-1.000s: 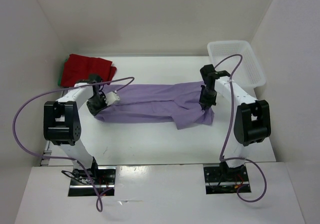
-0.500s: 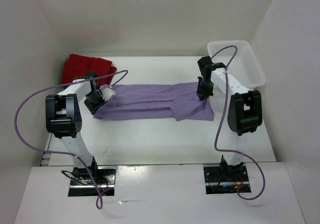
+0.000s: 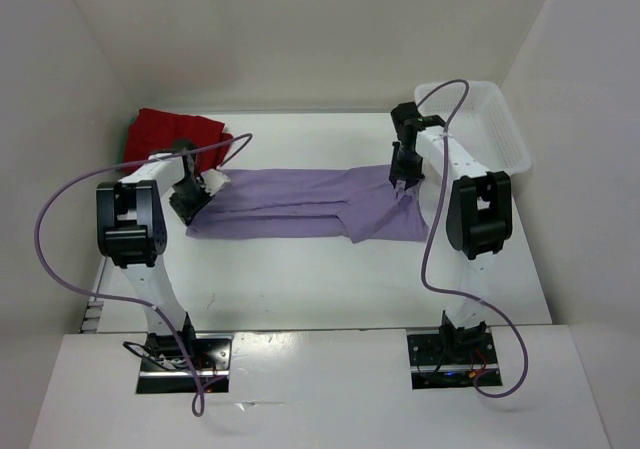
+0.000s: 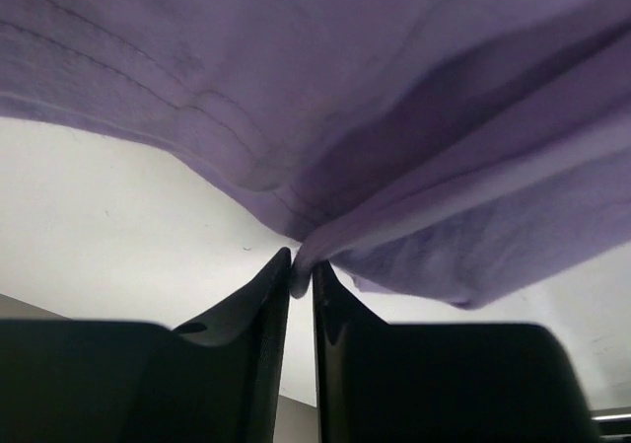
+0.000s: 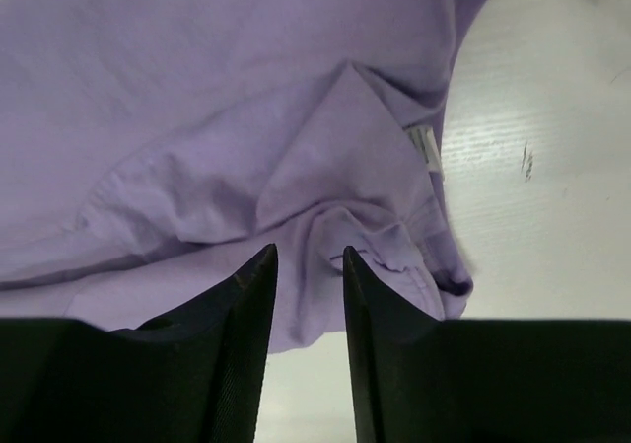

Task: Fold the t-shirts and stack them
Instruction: Fold the other side of the tshirt into a rectangle

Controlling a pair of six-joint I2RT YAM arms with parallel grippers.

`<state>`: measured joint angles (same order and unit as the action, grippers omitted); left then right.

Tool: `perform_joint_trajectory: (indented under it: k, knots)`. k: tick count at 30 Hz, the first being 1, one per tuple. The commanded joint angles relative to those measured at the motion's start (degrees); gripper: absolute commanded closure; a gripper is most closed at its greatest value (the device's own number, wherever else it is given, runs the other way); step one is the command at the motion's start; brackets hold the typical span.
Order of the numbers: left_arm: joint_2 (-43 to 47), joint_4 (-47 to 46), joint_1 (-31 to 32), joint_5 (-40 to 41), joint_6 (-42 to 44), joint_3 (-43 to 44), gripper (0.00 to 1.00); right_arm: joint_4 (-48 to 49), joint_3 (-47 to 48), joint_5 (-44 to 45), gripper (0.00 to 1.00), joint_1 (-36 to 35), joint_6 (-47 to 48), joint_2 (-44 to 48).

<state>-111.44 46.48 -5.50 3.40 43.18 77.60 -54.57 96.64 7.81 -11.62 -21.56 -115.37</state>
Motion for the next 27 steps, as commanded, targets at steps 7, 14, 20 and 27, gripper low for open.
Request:
perform_joint_trajectory:
  k: [7, 14, 20, 27]
  knots:
    - [-2.82, 3.44, -4.69, -3.65, -6.96, 8.87, 0.59, 3.85, -1.62, 5.8, 0.51, -1.48, -1.28, 9.18]
    - [-1.77, 6.43, -9.44, -8.58, -8.46, 14.42, 0.48, 3.15, -10.4, 4.32, 0.46, -1.48, -5.84, 20.43]
    - [3.93, 11.35, -10.59, -16.03, -5.39, 5.13, 0.37, 7.7, -32.63, -2.27, 0.4, -0.86, -14.72, 33.97]
    - [1.58, 9.08, -10.59, -22.37, -8.54, -1.58, 0.3, 16.94, -44.43, -8.08, 0.33, 5.11, -18.52, 35.4]
